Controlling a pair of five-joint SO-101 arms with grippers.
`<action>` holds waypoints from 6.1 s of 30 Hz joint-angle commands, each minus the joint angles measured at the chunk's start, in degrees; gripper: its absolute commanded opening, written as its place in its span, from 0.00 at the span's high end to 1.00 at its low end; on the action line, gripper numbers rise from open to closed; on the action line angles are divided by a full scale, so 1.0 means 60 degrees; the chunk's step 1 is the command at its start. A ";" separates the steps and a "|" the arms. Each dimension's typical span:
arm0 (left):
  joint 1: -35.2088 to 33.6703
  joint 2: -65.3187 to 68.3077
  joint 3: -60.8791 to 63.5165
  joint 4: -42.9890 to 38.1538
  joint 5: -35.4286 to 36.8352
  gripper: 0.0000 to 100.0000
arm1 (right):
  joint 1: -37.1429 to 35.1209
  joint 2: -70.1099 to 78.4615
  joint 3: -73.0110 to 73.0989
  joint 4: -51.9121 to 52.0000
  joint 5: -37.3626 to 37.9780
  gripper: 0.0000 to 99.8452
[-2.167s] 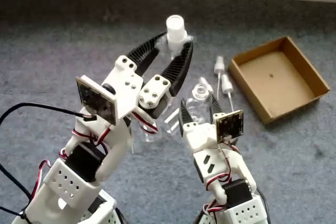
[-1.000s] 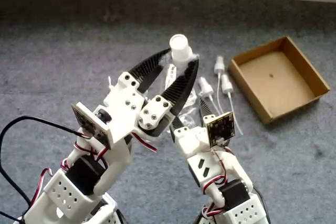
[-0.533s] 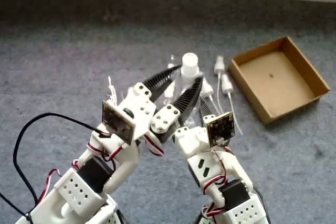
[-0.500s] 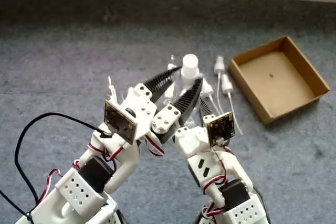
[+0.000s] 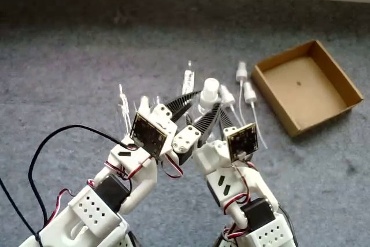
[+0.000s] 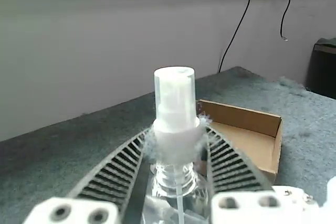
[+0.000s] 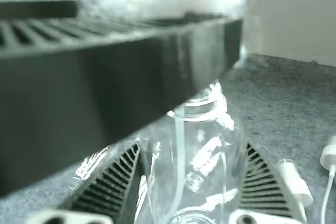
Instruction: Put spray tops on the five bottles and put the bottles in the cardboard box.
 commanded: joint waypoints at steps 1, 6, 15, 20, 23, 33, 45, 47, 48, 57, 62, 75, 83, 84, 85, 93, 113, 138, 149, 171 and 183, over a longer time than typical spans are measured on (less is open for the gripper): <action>0.0051 -0.0168 -0.0066 -0.0190 0.0059 0.99 | -0.0066 -0.0095 0.1004 0.0095 0.0000 0.80; 0.0037 -0.0168 -0.0022 -0.0161 0.0059 0.99 | -0.0066 -0.0095 0.1004 0.0095 0.0000 0.80; -0.0520 -0.0095 0.0037 -0.0161 0.0059 0.99 | -0.0066 -0.0095 0.0960 0.0066 0.0000 0.80; -0.0432 -0.0139 0.0300 -0.0161 0.0059 0.99 | -0.0066 -0.0095 0.0916 0.0066 0.0000 0.80; -0.0447 -0.0154 0.0476 -0.0161 0.0059 0.99 | -0.0066 -0.0095 0.0916 0.0066 0.0000 0.80; -0.0432 -0.0154 0.0403 -0.0205 0.0059 0.99 | -0.0066 -0.0095 0.0916 0.0066 0.0000 0.80; -0.0432 -0.0154 0.0403 -0.0205 -0.0220 0.94 | -0.0066 -0.0095 0.0930 0.0066 0.0000 0.80; -0.0418 -0.0154 0.0462 -0.0176 -0.0498 0.89 | -0.0066 -0.0095 0.0930 0.0066 0.0000 0.80; -0.0418 -0.0139 0.0491 -0.0176 -0.0513 0.87 | -0.0066 -0.0095 0.0930 0.0066 0.0000 0.80; -0.0476 -0.0168 0.0476 -0.0176 -0.0542 0.86 | -0.0066 -0.0095 0.0960 0.0066 0.0000 0.80; -0.0535 -0.0168 0.0330 -0.0161 -0.0557 0.86 | -0.0066 -0.0095 0.0989 0.0066 0.0000 0.80; -0.0520 -0.0183 0.0286 -0.0234 -0.0557 0.86 | -0.0066 -0.0095 0.0989 0.0066 0.0000 0.80; -0.0447 -0.0095 -0.0608 0.0103 -0.0542 0.73 | -0.0066 -0.0095 0.0989 0.0066 0.0000 0.80; -0.0432 -0.0095 -0.0667 0.0366 -0.0542 0.73 | -0.0066 -0.0095 0.0989 0.0066 0.0000 0.80; -0.0432 -0.0095 -0.0755 0.0645 -0.0527 0.73 | -0.0066 -0.0095 0.0989 0.0066 0.0000 0.80; -0.0535 -0.0168 -0.1033 0.1055 -0.0513 0.73 | -0.0081 -0.0095 0.1004 0.0066 0.0000 0.80; -0.1267 -0.0168 -0.1048 0.0938 -0.0542 0.88 | -0.0110 -0.0095 0.1004 0.0066 0.0000 0.80; -0.0432 -0.0491 -0.1062 0.0088 -0.0571 1.00 | -0.0066 -0.0095 0.0989 0.0095 0.0000 0.80; -0.0989 -0.3700 -0.0974 0.4176 -0.0571 1.00 | 0.1311 -0.0095 0.0916 0.0110 0.1275 0.80; -0.2205 -0.5853 -0.0930 0.8571 -0.0527 1.00 | 0.5121 0.0037 -0.3934 -0.0520 0.2623 0.80; -0.2205 -0.5853 -0.0066 0.9143 -0.0557 1.00 | 0.7245 0.5092 -0.5399 -0.1912 0.2022 0.80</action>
